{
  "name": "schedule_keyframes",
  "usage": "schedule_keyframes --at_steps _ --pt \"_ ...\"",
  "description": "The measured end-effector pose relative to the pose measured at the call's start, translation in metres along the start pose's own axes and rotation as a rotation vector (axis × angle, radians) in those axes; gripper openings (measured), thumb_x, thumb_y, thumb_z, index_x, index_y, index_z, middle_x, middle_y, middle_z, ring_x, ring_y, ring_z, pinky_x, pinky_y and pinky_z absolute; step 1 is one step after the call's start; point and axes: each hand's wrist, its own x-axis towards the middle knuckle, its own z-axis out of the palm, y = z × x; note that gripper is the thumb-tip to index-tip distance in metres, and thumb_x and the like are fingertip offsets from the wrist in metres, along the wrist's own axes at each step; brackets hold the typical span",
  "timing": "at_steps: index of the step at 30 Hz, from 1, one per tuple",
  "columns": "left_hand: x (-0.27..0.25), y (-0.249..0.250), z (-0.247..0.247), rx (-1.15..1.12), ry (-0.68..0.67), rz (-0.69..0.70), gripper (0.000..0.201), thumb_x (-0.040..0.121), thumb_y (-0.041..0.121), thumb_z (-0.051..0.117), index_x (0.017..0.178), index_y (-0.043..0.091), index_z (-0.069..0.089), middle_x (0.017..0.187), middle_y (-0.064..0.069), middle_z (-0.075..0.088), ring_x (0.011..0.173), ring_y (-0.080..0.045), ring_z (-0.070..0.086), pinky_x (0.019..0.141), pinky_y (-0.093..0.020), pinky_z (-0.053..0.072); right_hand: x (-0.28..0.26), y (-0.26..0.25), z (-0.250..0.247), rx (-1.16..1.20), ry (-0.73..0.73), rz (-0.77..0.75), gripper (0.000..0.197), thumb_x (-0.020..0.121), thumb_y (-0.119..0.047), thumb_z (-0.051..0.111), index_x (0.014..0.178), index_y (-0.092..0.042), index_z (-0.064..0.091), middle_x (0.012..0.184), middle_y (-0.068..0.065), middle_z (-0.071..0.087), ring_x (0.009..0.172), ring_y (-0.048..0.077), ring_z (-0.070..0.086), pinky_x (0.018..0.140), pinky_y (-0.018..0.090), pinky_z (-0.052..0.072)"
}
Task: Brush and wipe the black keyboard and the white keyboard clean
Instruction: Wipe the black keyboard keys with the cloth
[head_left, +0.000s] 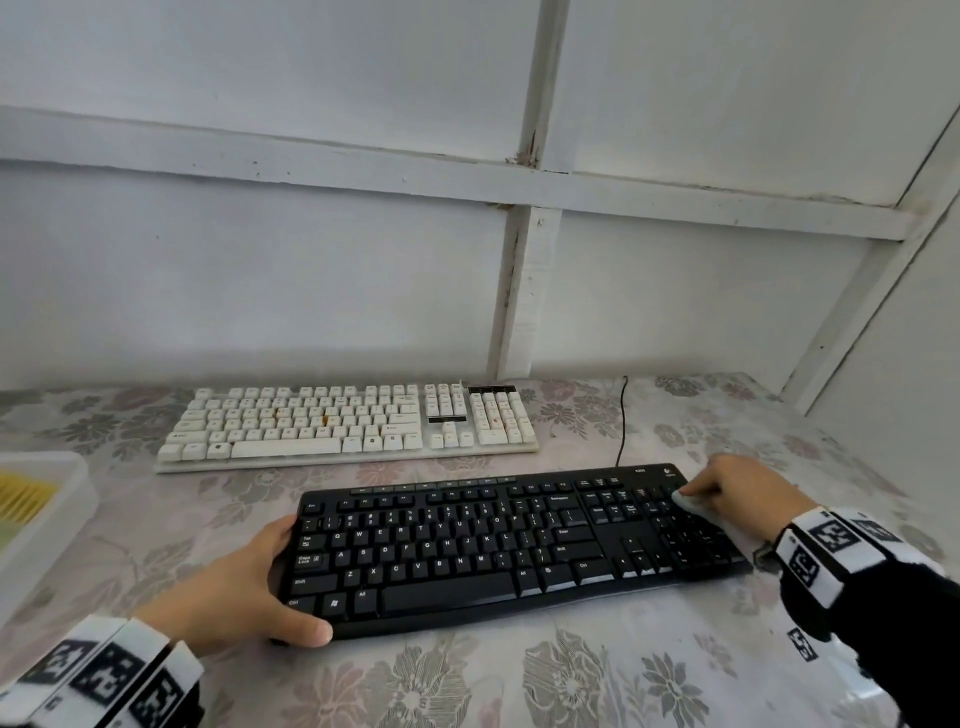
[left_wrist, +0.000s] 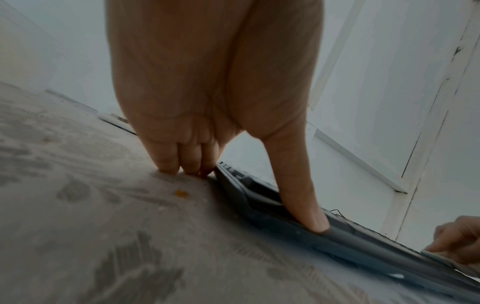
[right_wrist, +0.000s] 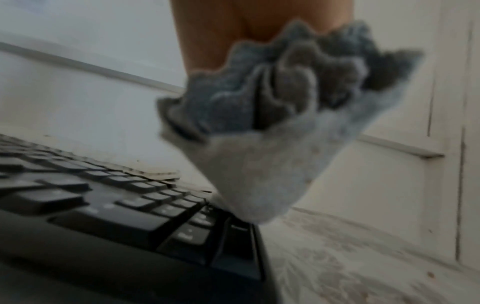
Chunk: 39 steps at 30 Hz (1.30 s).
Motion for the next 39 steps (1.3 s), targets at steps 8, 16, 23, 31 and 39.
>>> schedule_keyframes --at_steps 8,16,23,31,39 --pt "-0.005 0.009 0.002 0.049 -0.009 -0.018 0.143 0.022 0.040 0.094 0.143 0.031 0.020 0.118 0.025 0.050 0.113 -0.009 0.053 0.106 -0.034 0.039 -0.008 -0.032 -0.019 0.010 -0.008 -0.002 0.021 0.089 -0.025 0.062 0.100 -0.013 0.075 0.096 0.004 0.073 0.080 0.011 0.065 0.075 0.016 0.043" --pt "-0.006 0.007 0.000 0.022 -0.003 -0.024 0.144 0.015 0.044 0.094 0.140 0.033 0.025 0.122 0.018 0.055 0.114 -0.011 0.055 0.106 -0.039 0.040 -0.050 -0.234 0.003 0.191 -0.167 -0.633 0.030 0.092 -0.029 0.054 0.118 -0.018 0.065 0.072 -0.022 0.041 0.067 -0.007 0.041 0.060 0.006 0.030" --pt "-0.005 0.011 0.001 0.073 0.034 -0.062 0.136 0.029 0.032 0.090 0.146 0.026 0.020 0.125 0.007 0.054 0.119 -0.017 0.049 0.101 -0.033 0.042 -0.057 -0.320 0.043 0.041 -0.257 -0.814 0.028 0.091 -0.017 0.052 0.113 -0.011 0.068 0.111 0.014 0.058 0.095 0.032 0.057 0.084 0.038 0.048" --pt "-0.007 0.011 0.000 0.102 0.030 -0.045 0.137 0.027 0.039 0.092 0.143 0.029 0.022 0.122 0.014 0.056 0.114 -0.011 0.054 0.105 -0.035 0.041 -0.051 -0.290 0.056 0.037 -0.194 -0.721 0.027 0.089 -0.018 0.050 0.088 0.003 0.067 0.088 0.008 0.040 0.076 0.027 0.046 0.061 0.028 0.035" --pt "-0.012 0.013 0.000 0.156 0.001 -0.056 0.145 0.023 0.050 0.091 0.146 0.031 0.017 0.131 0.016 0.049 0.118 -0.012 0.050 0.107 -0.036 0.037 -0.035 -0.212 0.046 0.014 -0.163 -0.604 0.030 0.091 -0.009 0.048 0.112 -0.017 0.068 0.069 -0.019 0.030 0.077 0.015 0.041 0.060 0.009 0.025"
